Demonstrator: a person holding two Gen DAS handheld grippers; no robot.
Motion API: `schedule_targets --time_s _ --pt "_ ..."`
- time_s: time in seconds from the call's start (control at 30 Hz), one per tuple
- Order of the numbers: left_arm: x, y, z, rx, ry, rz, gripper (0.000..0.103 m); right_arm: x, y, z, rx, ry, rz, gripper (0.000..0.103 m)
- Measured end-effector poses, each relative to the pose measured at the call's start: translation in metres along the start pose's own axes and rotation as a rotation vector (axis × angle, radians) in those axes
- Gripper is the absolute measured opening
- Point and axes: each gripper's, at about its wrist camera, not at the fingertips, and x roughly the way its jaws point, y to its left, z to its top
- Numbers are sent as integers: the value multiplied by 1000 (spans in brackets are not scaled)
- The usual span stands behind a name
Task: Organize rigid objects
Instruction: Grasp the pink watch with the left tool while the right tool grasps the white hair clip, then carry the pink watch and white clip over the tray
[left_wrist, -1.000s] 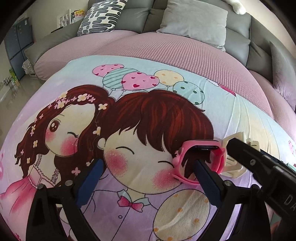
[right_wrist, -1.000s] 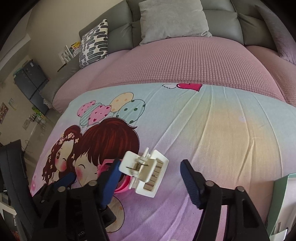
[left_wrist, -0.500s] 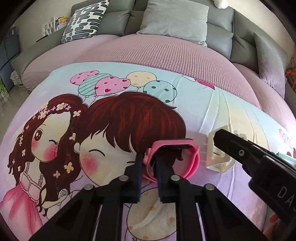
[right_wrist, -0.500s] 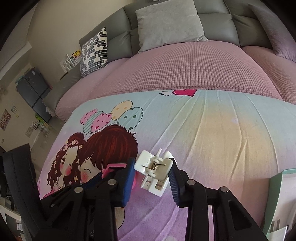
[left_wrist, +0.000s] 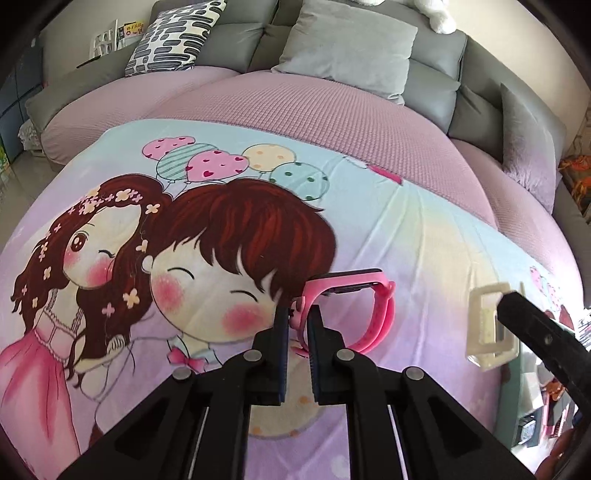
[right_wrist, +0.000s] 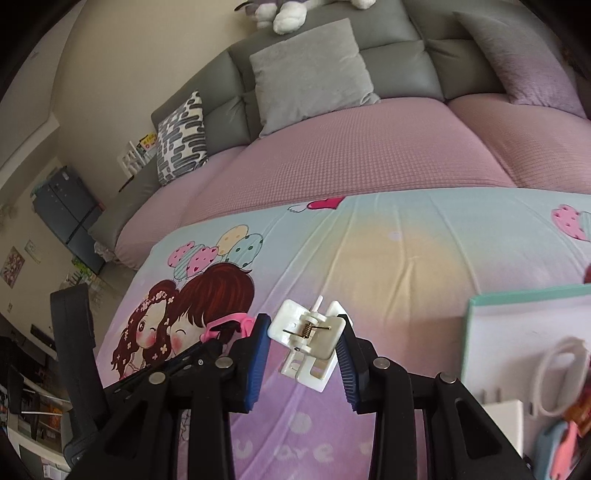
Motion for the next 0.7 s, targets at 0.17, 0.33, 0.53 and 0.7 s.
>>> schedule_targets --time_s 0.17,0.33,0.53,0.7 --pt "-25 -12 -8 -14 -27 -18 10 -34 -11 -11 23 -33 -22 37" --pt "-57 -36 -14 6 -72 -52 10 -68 -21 -23 47 -70 -34 37" --pt "-91 -72 -28 52 -115 -104 10 -105 -40 -38 81 -104 -93 37" --pt "-102 -99 -41 81 -123 -141 10 -127 -61 -49 109 -109 -153 37"
